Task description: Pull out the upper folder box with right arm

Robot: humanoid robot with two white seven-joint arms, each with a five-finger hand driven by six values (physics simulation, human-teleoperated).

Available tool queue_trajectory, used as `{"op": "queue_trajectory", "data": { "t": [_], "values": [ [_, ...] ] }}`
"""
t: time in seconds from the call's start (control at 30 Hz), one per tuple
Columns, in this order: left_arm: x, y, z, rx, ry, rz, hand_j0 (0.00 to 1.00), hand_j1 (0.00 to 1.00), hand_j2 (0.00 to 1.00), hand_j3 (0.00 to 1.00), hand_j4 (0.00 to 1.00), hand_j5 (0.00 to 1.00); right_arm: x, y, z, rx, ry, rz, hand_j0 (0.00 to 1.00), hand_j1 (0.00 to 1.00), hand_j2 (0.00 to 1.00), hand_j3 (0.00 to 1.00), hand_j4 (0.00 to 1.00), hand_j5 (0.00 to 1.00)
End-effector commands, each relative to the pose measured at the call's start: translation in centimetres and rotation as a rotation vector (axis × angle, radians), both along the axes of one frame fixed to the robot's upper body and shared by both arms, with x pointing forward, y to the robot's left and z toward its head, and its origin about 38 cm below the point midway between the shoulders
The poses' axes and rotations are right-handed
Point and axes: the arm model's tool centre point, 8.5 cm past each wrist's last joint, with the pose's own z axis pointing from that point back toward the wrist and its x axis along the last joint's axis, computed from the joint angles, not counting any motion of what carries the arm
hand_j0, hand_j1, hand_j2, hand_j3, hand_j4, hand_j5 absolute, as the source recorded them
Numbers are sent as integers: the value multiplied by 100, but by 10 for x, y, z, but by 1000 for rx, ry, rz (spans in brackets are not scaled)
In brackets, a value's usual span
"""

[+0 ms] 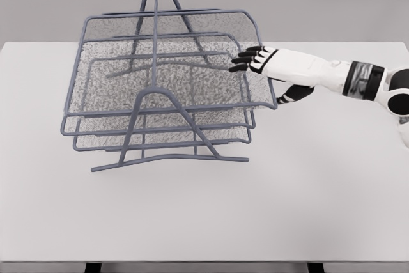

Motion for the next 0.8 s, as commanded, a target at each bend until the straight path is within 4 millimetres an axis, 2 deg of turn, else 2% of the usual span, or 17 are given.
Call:
{"op": "queue_trajectory", "data": {
  "t": [0.0, 0.2, 0.33, 0.37, 0.6, 0.73, 0.77],
  "values": [
    [0, 0, 0, 0, 1, 0, 100, 100, 100, 100, 100, 100, 2, -22, -3, -109, -24, -45, 100, 100, 100, 100, 100, 100],
    [0, 0, 0, 0, -1, 0, 100, 100, 100, 100, 100, 100, -1, -52, 4, -163, -28, -94, 100, 100, 100, 100, 100, 100],
    [-1, 0, 0, 0, 2, -2, 100, 100, 100, 100, 100, 100, -9, -87, 5, -199, -16, -156, 100, 100, 100, 100, 100, 100],
    [0, 0, 0, -1, -2, 0, 100, 100, 100, 100, 100, 100, -12, -102, 8, -195, -19, -193, 100, 100, 100, 100, 100, 100],
    [-1, 0, 0, 0, 2, -2, 100, 100, 100, 100, 100, 100, -19, -131, 19, -228, -25, -247, 100, 100, 100, 100, 100, 100],
    [0, 0, 0, 0, -1, 0, 100, 100, 100, 100, 100, 100, -31, -162, 26, -230, -29, -317, 100, 100, 100, 100, 100, 100],
    [-1, 0, 0, 0, 2, 0, 100, 100, 100, 100, 100, 100, -31, -164, 28, -228, -29, -319, 100, 100, 100, 100, 100, 100]
  ]
}}
